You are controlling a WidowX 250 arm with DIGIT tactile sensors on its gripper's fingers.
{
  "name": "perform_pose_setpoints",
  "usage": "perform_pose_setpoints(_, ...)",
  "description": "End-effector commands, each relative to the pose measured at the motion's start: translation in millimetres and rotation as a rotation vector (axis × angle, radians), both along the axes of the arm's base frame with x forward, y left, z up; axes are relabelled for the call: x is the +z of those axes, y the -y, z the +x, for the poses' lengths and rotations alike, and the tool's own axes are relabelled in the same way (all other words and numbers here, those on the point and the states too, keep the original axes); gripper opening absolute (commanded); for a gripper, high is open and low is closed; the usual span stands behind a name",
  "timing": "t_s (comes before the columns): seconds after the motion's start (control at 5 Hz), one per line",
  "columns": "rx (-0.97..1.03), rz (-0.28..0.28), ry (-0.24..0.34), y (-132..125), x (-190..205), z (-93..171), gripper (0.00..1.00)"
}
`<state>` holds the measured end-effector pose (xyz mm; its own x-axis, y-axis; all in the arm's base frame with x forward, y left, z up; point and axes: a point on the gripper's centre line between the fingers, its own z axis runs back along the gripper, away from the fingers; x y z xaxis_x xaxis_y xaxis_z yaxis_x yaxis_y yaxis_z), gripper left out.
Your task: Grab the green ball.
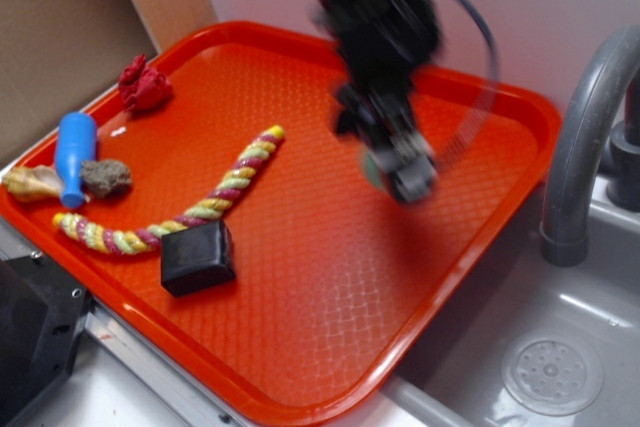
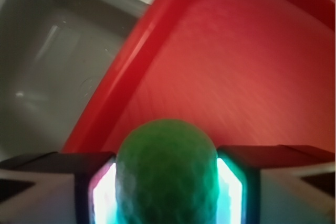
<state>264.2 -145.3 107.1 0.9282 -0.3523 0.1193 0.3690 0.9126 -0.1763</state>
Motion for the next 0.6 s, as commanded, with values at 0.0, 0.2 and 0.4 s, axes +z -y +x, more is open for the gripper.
perform_pose_setpoints(0.0, 0.288, -0.041, 0.081, -94.4, 120.1, -36.6, 0.0)
perform_pose_setpoints(0.2, 0.293, -0.056, 0.073, -103.6, 154.0, -32.3, 0.0)
perform_pose_setpoints(0.4, 0.296, -0.012, 0.046, -95.7, 132.4, -11.8, 0.0)
